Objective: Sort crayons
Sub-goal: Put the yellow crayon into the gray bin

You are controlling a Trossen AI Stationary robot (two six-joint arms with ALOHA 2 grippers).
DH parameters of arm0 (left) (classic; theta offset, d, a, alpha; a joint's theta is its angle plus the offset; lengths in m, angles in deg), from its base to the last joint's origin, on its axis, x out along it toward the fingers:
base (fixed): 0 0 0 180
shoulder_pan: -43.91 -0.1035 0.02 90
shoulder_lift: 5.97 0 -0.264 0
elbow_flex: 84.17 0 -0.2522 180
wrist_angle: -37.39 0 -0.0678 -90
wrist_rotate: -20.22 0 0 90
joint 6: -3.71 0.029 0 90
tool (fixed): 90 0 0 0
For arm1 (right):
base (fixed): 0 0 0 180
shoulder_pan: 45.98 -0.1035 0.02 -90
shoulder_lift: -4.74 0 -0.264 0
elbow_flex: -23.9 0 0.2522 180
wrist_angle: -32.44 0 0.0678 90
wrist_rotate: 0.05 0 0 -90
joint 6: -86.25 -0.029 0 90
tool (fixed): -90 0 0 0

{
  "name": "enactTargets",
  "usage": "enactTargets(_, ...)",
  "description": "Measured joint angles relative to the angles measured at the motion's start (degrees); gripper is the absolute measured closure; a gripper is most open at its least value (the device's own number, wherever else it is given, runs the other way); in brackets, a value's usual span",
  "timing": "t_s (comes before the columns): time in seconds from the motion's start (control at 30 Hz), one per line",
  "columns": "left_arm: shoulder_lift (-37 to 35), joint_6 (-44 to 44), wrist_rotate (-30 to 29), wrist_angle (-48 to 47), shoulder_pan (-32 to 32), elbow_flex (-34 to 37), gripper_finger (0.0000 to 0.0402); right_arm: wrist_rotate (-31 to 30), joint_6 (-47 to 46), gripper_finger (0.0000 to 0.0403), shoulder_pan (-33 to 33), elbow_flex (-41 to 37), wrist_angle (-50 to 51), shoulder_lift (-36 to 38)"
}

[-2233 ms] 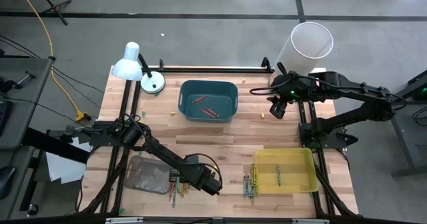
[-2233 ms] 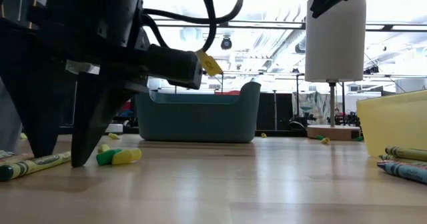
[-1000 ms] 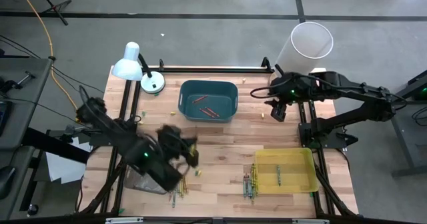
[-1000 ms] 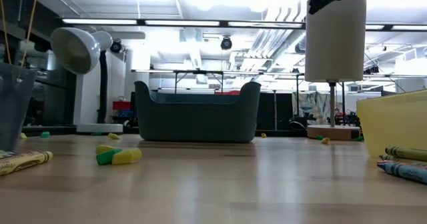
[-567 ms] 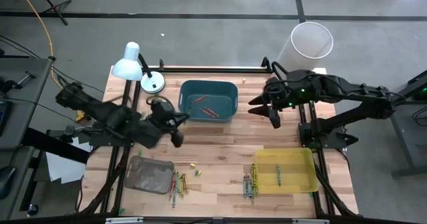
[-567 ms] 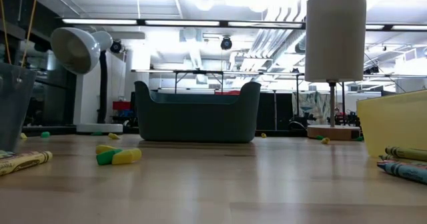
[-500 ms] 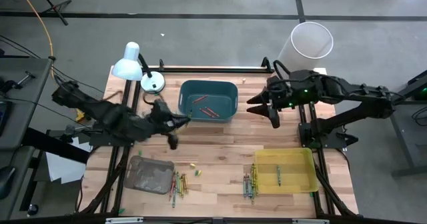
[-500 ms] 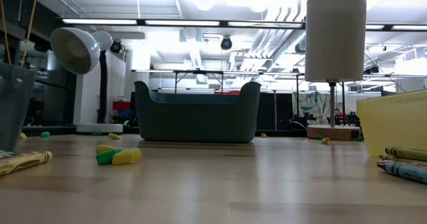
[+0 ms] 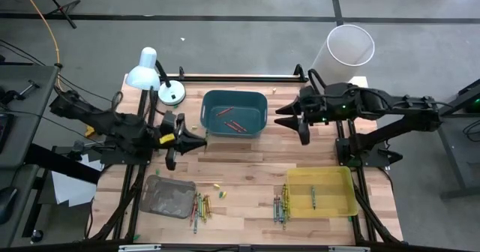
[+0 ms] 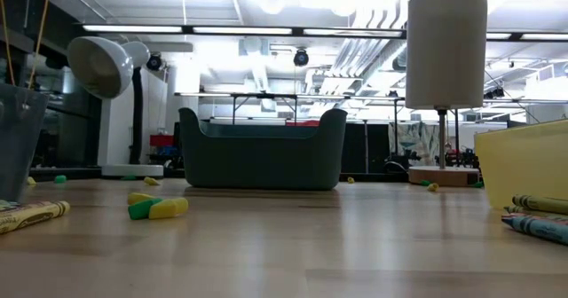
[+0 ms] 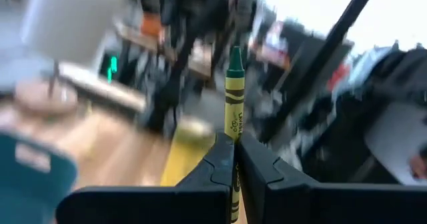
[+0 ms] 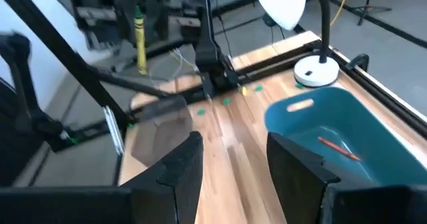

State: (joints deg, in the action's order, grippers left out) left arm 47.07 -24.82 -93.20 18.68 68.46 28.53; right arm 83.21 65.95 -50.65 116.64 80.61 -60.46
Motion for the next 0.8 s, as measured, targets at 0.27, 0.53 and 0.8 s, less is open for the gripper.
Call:
enactTargets(0.27, 14.58, -30.11, 3.97, -55.88, 12.51, -23.13, 0.0401, -0.05, 5.32, 0.0243, 0.00, -0.02, 7.35, -1.77)
enactTargets(0.53, 28.52, -40.56, 22.74, -68.98, 23.66, -22.82, 0.0401, 2.89, 8.38, 0.0243, 0.00, -0.02, 9.18, -5.33)
enactTargets(0.8, 29.17, -35.63, 23.09, -55.39, 24.28, -8.45, 0.0401, 4.06, 4.19, 0.0243, 0.00, -0.02, 6.50, -8.58)
